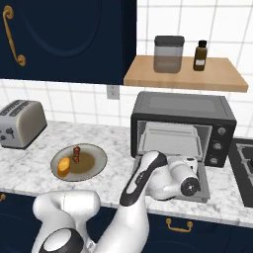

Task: Pick up the kebab skewer and baguette bread, and place them inside the toaster oven. Close the toaster oven door and start by setting the timer.

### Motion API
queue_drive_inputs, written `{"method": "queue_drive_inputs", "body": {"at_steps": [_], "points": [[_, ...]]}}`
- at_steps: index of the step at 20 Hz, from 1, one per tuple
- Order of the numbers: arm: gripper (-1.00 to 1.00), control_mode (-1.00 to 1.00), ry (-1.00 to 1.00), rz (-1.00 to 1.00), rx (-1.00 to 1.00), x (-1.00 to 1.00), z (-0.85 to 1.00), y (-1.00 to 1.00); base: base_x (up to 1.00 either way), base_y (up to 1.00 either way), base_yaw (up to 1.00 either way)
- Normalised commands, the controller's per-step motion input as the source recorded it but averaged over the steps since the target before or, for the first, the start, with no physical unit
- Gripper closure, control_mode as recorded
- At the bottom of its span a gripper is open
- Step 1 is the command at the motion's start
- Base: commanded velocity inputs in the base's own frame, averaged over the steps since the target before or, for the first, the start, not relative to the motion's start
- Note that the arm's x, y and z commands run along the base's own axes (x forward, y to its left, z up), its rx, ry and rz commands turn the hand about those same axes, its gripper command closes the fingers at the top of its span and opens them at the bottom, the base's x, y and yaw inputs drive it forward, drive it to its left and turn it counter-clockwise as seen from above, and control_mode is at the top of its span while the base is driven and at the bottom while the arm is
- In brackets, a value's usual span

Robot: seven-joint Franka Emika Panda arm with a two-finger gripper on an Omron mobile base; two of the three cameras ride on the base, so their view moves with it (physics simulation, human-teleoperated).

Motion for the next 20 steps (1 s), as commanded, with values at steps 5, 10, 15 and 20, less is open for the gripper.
{"method": "queue_drive_inputs", "body": {"at_steps": [5, 10, 15, 20], "points": [[-1.00, -1.00, 0.09, 0.00, 0.17, -0.68, 0.99, 0.12, 0.00, 0.00, 0.00], [-1.00, -1.00, 0.22, -0.25, 0.03, -0.84, 0.35, 0.89, 0.00, 0.00, 0.00], [-1.00, -1.00, 0.34, -0.36, -0.05, -0.58, 0.01, 1.00, 0.00, 0.00, 0.00], [-1.00, -1.00, 0.33, 0.18, -0.22, 0.00, 0.28, 1.00, 0.00, 0.00, 0.00]]}}
